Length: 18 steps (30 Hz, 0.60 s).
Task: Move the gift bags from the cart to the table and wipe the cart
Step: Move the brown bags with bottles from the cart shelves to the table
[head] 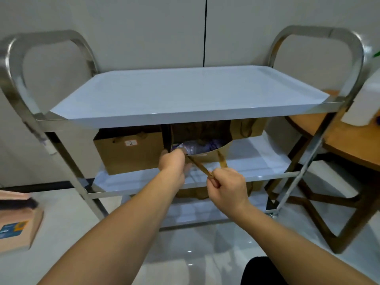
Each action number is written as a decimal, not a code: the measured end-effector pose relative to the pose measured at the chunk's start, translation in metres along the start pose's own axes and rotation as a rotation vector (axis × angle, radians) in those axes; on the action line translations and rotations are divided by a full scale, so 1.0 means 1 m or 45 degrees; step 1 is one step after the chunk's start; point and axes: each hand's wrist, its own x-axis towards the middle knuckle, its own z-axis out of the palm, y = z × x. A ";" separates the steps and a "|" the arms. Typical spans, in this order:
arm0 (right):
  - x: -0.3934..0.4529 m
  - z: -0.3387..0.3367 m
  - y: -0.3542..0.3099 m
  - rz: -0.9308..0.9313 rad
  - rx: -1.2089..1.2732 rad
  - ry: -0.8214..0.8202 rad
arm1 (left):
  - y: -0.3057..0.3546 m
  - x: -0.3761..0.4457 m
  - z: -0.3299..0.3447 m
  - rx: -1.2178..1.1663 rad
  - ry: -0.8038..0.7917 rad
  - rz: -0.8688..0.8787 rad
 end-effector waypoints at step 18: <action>0.061 0.003 -0.007 0.311 -0.362 -0.722 | -0.022 -0.018 -0.014 0.332 0.340 -0.061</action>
